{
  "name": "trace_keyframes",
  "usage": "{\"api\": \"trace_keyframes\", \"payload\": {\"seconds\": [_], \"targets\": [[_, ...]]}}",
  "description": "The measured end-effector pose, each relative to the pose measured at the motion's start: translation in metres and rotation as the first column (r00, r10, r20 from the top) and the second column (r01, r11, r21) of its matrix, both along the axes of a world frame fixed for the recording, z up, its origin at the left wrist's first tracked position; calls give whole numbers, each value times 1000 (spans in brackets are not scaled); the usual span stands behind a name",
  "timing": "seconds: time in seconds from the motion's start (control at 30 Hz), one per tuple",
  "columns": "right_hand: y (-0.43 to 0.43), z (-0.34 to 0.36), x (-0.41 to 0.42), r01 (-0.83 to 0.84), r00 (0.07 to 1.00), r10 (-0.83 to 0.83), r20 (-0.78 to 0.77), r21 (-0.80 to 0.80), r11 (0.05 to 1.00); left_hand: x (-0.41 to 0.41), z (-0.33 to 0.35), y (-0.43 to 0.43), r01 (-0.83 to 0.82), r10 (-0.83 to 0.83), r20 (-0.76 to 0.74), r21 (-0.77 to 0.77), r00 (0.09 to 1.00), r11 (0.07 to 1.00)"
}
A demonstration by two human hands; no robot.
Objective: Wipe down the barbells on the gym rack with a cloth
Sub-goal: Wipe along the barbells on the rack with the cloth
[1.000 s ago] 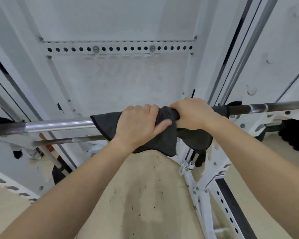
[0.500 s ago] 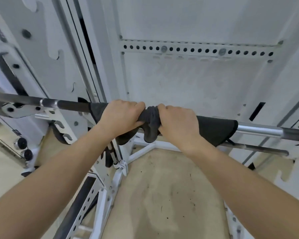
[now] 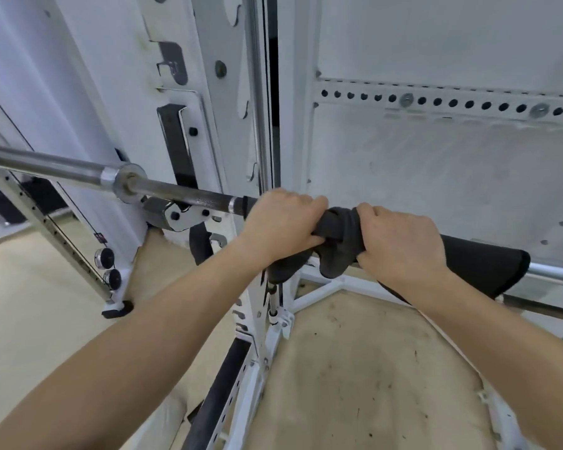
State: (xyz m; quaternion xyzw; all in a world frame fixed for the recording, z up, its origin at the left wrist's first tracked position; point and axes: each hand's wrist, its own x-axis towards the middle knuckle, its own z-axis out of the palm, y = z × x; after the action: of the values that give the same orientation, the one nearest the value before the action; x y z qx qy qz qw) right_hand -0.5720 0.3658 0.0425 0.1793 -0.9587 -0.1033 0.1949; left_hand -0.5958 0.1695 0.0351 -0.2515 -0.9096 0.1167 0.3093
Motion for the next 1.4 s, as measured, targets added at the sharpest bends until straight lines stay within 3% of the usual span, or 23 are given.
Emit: {"api": "trace_keyframes", "payload": {"seconds": [0.23, 0.4, 0.5, 0.63, 0.8, 0.93, 1.07, 1.17, 1.4], "targets": [[-27, 6, -1, -106, 993, 110, 45, -70, 992, -2, -1, -53, -196, 199, -20, 97, 980, 976], [21, 0, 10, -49, 999, 49, -10, -11, 999, 4, -5, -11, -174, 157, 91, 217, 983, 961], [46, -2, 13, 16, 999, -16, -32, 16, 1000, 6, -6, 17, -76, 60, 84, 204, 995, 976], [24, 2, 6, -26, 999, 27, 20, -15, 1000, 1, -9, 7, -15, 5, 59, 162, 998, 987], [-42, 7, -1, -119, 993, 120, 16, -50, 992, -3, 7, -55, -133, 127, 188, 20, 974, 991], [-102, 6, -11, -241, 971, 240, -22, -104, 965, -5, 18, -108, -251, 237, 294, 10, 926, 968], [-141, 2, -20, -283, 959, 276, -63, -165, 945, -8, 16, -115, -256, 247, 247, 5, 937, 967], [-124, -4, -20, -289, 954, 276, -116, -107, 951, -7, 9, -102, -288, 282, 152, 18, 947, 957], [-47, -4, -4, -111, 989, 115, -91, 47, 993, 1, -11, -40, -107, 116, -18, 254, 993, 961]]}}
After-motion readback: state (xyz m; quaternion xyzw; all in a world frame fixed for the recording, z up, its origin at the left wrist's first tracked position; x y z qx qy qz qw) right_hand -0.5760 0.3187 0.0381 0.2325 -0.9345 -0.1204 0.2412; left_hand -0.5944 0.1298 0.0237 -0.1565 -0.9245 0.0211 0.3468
